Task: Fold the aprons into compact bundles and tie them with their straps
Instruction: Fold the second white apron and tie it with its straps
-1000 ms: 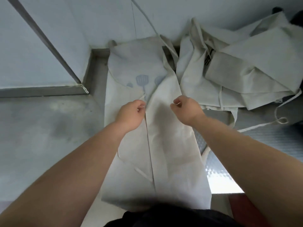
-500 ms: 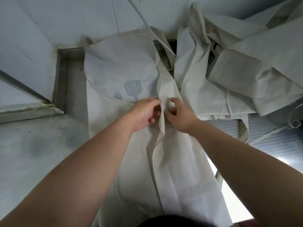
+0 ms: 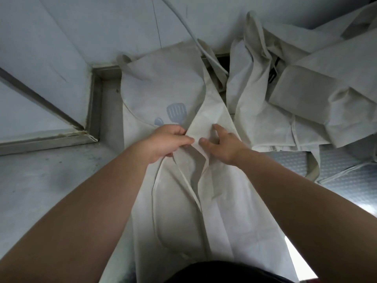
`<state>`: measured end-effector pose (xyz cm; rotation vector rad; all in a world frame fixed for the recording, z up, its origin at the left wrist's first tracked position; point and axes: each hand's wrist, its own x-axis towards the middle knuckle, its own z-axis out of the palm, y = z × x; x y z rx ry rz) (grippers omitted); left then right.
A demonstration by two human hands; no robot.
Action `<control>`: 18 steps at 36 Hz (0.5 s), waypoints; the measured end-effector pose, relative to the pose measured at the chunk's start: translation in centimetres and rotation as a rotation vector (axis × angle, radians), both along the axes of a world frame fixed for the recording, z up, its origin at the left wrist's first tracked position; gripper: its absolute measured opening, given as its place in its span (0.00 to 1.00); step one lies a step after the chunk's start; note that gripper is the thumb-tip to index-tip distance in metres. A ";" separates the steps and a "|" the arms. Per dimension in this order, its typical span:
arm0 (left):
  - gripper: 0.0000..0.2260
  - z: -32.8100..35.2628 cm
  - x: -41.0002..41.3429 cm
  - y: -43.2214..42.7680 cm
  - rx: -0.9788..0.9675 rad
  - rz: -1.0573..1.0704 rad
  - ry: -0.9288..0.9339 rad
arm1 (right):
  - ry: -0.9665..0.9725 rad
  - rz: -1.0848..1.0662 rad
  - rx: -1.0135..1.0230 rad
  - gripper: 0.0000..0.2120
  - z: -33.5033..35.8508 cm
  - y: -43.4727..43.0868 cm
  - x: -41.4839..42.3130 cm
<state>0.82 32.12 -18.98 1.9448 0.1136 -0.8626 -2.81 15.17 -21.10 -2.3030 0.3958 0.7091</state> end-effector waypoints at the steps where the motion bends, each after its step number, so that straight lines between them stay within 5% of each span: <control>1: 0.02 0.0 0.1 0.4 0.002 0.046 -0.036 | 0.007 0.005 -0.016 0.37 0.0 0.2 0.0; 7: 0.02 0.2 1.4 4.1 0.084 0.569 -0.356 | 0.051 0.009 -0.129 0.31 0.4 1.2 0.4; 13: 0.10 -0.5 0.1 7.4 0.358 0.491 -0.568 | -0.054 0.046 -0.306 0.23 1.3 3.8 0.8; 16: 0.09 -1.0 -0.5 8.0 0.364 0.432 -0.565 | -0.309 0.242 -0.217 0.20 1.7 5.6 1.1; 18: 0.06 -1.3 -0.9 8.3 0.355 0.392 -0.561 | -0.302 0.439 -0.139 0.20 1.4 6.9 1.1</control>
